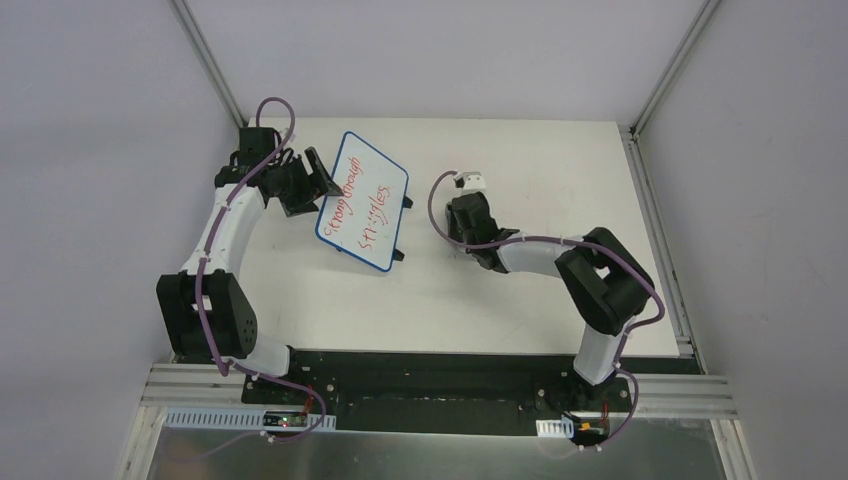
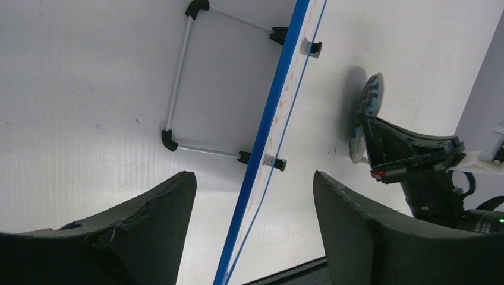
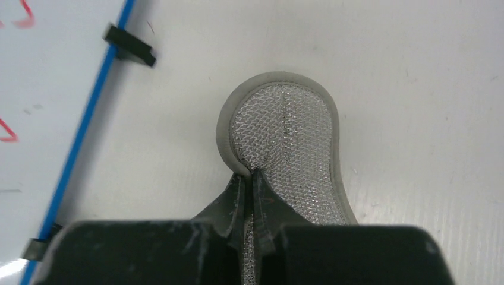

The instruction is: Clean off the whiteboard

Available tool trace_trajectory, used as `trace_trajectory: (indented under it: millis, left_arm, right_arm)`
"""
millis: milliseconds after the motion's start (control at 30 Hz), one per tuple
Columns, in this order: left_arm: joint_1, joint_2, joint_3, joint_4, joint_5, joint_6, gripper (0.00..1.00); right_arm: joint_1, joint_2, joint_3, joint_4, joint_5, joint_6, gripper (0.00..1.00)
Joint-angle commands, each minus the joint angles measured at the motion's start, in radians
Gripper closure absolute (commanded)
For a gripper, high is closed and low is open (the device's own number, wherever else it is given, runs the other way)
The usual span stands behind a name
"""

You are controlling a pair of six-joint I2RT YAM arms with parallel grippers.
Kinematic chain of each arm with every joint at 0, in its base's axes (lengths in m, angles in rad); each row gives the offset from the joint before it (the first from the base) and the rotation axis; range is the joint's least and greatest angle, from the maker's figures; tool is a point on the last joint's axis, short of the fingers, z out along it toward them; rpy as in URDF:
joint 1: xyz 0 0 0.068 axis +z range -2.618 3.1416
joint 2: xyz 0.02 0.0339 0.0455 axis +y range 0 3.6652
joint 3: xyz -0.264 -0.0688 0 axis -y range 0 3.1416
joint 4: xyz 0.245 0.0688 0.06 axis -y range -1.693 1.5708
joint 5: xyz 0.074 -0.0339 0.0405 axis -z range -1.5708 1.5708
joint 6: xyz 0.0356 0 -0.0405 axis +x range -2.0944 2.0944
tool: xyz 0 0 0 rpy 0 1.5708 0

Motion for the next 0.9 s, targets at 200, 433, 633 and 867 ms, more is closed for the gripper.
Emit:
trace_trajectory:
  millis: [200,433,633,867]
  left_arm:
    - [0.066,-0.054,-0.011,0.049,0.045,-0.026,0.24]
    - [0.069,-0.048,-0.031,0.086,0.055,-0.037,0.31]
    - [0.069,-0.008,-0.02,0.106,0.085,-0.02,0.41]
    - [0.068,-0.012,0.005,0.068,0.04,0.026,0.58]
  right_arm:
    - [-0.049,0.021,0.147,0.415,-0.33,0.142,1.0]
    - [-0.06,0.235,0.456,0.383,-0.513,0.178,1.0]
    - [-0.096,0.368,0.634,0.355,-0.706,0.217,1.0]
    - [-0.093,0.451,0.692,0.356,-0.817,0.147,1.0]
